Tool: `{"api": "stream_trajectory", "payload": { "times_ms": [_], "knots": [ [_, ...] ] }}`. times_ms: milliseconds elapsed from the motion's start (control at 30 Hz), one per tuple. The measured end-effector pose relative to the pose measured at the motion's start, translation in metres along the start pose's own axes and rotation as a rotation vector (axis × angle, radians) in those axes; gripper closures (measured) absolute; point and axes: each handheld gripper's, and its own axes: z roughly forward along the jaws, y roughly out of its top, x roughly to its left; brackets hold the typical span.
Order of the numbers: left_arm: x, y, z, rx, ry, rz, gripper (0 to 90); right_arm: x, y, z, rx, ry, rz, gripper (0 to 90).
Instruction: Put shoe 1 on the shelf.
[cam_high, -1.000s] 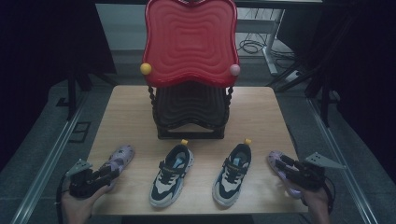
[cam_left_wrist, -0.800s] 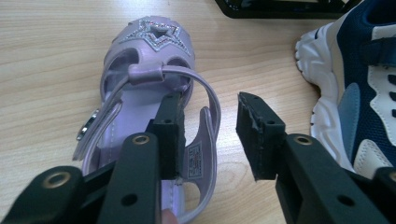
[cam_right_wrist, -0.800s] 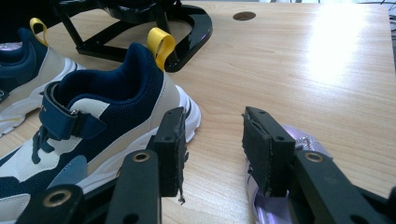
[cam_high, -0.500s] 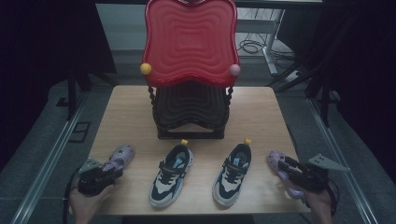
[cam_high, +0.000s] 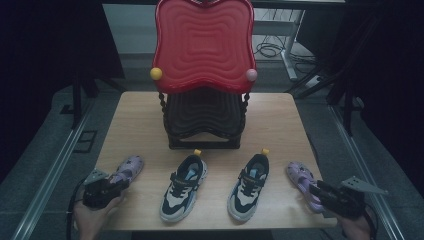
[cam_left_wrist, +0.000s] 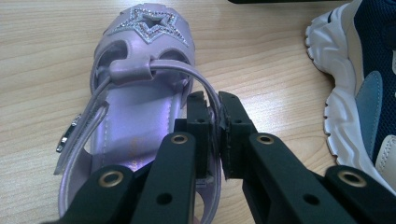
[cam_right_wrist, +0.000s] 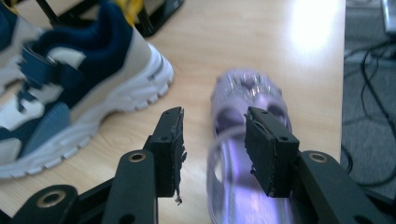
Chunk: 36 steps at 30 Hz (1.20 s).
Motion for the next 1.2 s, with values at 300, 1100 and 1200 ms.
{"api": "stream_trajectory", "payload": {
  "times_ms": [300, 1100, 1200],
  "knots": [
    [0.001, -0.001, 0.0, -0.007, -0.007, -0.007, 84.6, -0.002, -0.004, 0.009, 0.058, -0.018, 0.018, 61.5],
    [0.004, -0.002, -0.001, -0.019, -0.02, -0.022, 85.5, 0.004, -0.007, 0.03, 0.144, -0.016, 0.001, 82.7],
    [0.007, -0.002, -0.003, -0.021, -0.034, -0.031, 85.8, 0.001, -0.008, 0.03, 0.13, 0.005, 0.018, 83.6]
  ]
}}
